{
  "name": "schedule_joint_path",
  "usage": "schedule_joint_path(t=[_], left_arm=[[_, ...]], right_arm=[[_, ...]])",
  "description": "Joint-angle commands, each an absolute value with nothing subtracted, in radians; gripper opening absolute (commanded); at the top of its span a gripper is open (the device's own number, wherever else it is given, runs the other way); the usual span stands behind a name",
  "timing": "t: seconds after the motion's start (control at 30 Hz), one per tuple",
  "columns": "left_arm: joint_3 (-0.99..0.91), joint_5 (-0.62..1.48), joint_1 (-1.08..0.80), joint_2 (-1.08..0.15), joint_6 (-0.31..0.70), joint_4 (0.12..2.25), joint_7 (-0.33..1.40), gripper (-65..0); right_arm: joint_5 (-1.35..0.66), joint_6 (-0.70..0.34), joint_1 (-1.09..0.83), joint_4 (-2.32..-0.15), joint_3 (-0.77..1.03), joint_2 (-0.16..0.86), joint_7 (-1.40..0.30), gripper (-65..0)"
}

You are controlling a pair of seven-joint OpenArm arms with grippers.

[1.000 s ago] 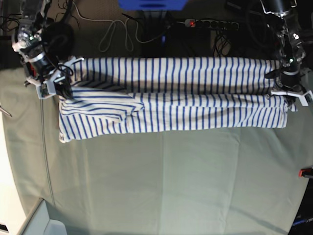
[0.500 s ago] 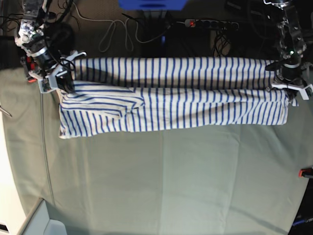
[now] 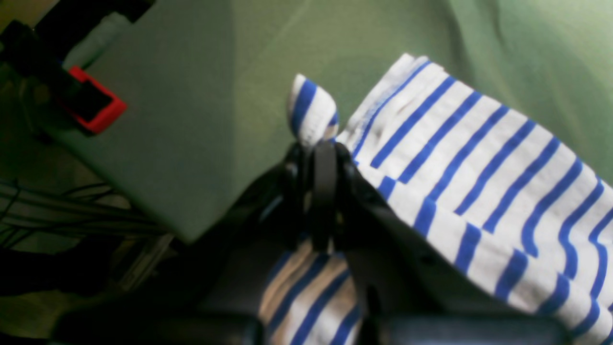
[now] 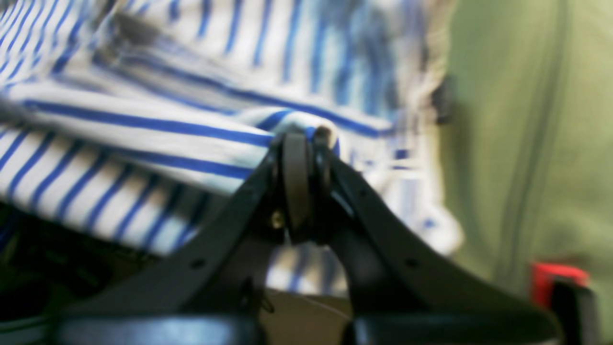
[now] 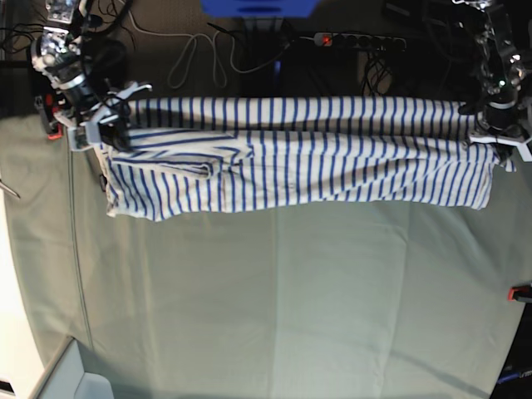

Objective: Layout the t-shirt on the table in an organized manner, then fold the t-shirt properly
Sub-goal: 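Fold the shirt over again lengthwise with both grippers into a strip, then release the strip end with the left gripper and move it to the strip's middle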

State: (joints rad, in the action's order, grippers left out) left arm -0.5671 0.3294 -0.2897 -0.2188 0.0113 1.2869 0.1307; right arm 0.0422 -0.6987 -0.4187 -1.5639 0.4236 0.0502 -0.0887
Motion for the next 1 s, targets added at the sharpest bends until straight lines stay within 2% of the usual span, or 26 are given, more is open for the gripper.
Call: schedule_joint_path(t=[0.0, 0.2, 0.33, 0.43, 0.5, 0.63, 0.83, 0.97], left_arm=[[-0.575, 0.328, -0.289, -0.236, 0.007, 1.303, 0.101, -65.0], [-0.567, 0.328, -0.282, -0.236, 0.007, 1.303, 0.101, -64.9], [-0.567, 0.328, -0.275, -0.236, 0.007, 1.303, 0.105, -63.2], [-0.567, 0.328, -0.278, -0.236, 0.007, 1.305, 0.105, -53.6], [-0.567, 0.328, -0.289, -0.234, 0.007, 1.305, 0.105, -45.7], [-0.573, 0.328, -0.292, -0.203, 0.007, 1.320, 0.105, -34.0], [-0.575, 0.328, -0.328, -0.194, 0.007, 1.395, 0.104, -24.9], [-0.576, 0.328, -0.332, -0.202, 0.007, 1.389, 0.104, -19.3]], right_arm=[[0.027, -0.698, -0.421, -1.572, 0.435, 0.058, -0.073, -65.0], [0.027, -0.698, -0.400, -1.572, 0.441, 0.064, -0.074, -63.9], [0.028, -0.698, -0.414, -1.573, 0.441, 0.064, -0.074, -51.3], [0.025, -0.698, -0.453, -1.593, 0.440, 0.077, -0.065, -41.1], [0.025, -0.698, -0.472, -1.610, 0.441, 0.077, -0.065, -38.3], [0.025, -0.698, -0.490, -1.682, 0.464, 0.074, -0.074, -37.7], [0.022, -0.698, -0.507, -1.837, 0.539, 0.010, -0.074, -37.6], [0.027, -0.698, -0.460, -1.816, 0.503, -0.007, -0.087, -37.6]])
